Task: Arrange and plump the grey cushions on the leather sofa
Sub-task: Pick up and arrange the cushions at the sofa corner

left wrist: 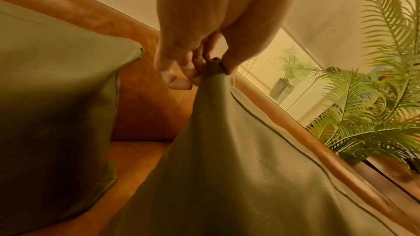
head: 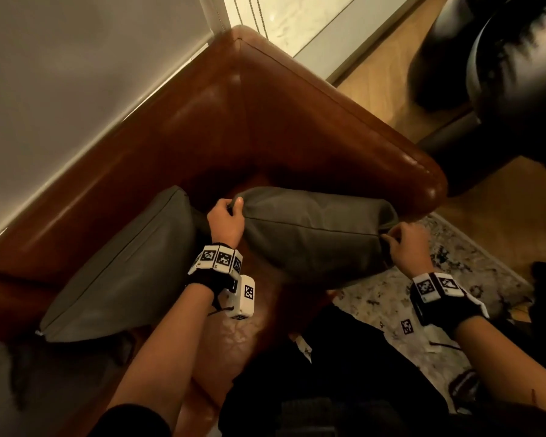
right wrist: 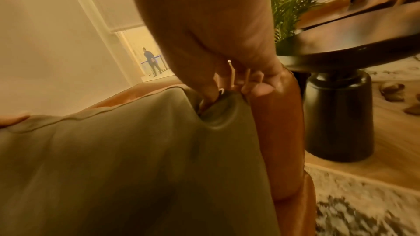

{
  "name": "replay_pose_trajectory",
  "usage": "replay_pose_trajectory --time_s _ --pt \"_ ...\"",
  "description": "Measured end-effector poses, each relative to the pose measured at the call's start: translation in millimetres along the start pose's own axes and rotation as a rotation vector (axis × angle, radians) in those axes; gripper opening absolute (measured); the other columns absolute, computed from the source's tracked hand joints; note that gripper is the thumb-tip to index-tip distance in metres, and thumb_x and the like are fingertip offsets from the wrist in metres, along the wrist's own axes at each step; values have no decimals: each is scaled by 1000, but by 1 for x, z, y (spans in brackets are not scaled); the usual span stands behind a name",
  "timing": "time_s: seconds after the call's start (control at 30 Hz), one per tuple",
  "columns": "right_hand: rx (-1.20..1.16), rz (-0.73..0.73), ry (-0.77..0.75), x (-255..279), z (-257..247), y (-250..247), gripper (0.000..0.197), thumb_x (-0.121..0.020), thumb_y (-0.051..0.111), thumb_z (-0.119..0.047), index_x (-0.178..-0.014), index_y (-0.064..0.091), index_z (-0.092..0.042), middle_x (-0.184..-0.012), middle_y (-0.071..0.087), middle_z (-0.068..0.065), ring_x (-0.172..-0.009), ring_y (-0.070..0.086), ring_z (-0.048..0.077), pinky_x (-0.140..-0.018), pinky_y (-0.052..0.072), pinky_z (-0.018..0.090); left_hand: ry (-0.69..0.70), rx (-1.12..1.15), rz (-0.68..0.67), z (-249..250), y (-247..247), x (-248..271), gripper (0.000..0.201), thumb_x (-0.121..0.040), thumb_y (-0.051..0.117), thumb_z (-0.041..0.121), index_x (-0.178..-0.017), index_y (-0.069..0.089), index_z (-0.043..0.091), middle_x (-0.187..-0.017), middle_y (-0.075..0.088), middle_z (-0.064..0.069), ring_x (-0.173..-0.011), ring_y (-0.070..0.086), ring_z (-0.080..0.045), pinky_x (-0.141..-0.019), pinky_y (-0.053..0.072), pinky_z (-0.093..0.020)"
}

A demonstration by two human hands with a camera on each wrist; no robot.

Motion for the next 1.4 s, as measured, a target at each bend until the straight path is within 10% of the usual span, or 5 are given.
replay_pose_trajectory --time_s 0.23,0.7,0.87,1.2,1.4 --pt "-1205 191 470 25 50 -49 25 -100 39 -26 -80 52 -20 -74 53 -5 -65 47 6 -46 46 11 -157 33 160 -28 -28 0 36 -97 43 25 -114 55 -5 -116 61 -24 -113 54 -35 -88 38 -32" --pt "-244 -9 -368 17 -42 -22 22 -93 54 -19 -75 53 -7 -65 48 -4 -59 45 2 -52 33 16 -79 -5 236 -29 -24 7 35 -95 48 25 -109 60 -6 -110 64 -26 -107 58 -36 -91 41 -36" --pt "-278 -32 -80 12 1 -37 33 -93 53 -31 -71 54 -7 -60 49 3 -60 49 20 -48 30 21 -203 18 263 -45 -34 15 36 -93 53 27 -111 62 -4 -113 64 -24 -110 58 -35 -92 41 -33" --pt "66 -221 -629 23 -102 -36 102 -68 59 -68 -149 19 -21 -155 22 4 -145 13 26 -112 14 58 124 -41 35 63 17 70 29 -84 58 47 -88 66 19 -83 69 1 -89 63 -17 -93 38 -38" --pt "-287 -72 -865 45 -123 -29 36 -85 56 -40 -91 66 -6 -86 69 5 -81 61 15 -75 48 32 212 380 -110 42 4 92 26 -95 48 27 -96 69 11 -85 66 1 -91 62 -11 -87 46 -29"
Point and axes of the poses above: each hand's wrist, its own x-axis away from the middle knuckle, its own y-axis out of the palm, z = x × y, the point moved 1 cm from there along -x, towards the middle knuckle
